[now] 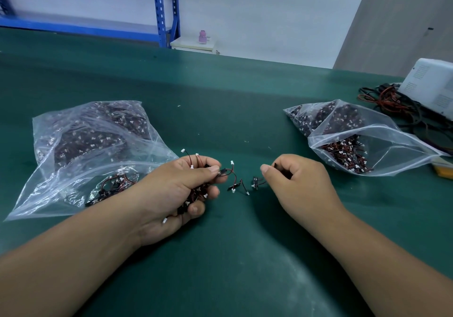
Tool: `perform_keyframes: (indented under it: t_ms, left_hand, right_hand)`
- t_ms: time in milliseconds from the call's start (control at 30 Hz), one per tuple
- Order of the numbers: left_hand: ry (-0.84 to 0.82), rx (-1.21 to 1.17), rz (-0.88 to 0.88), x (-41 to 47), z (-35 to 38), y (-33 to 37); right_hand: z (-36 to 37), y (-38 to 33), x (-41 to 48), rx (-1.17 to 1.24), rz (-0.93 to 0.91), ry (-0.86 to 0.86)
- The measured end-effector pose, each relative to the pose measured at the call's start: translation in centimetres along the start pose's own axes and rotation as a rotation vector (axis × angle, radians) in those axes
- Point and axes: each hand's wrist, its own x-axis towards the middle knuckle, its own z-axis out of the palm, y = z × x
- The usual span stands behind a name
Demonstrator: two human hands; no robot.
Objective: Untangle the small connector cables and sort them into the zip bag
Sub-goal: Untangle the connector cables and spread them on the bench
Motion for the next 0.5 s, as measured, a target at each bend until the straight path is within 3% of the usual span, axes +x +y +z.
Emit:
perform_keyframes:
  t_ms: [333,500]
  left_hand:
    - [-0.013,-0.019,0.024,-0.04,0.05,-0.01]
    - [-0.022,0.013,0.032,-0.13,0.03,-0.06]
  right_hand:
    - [-0.43,-0.46,0.36,0.288,-0.005,-0.068]
    - [0.35,-0.23,0.38,0.066,-0.061,-0.021]
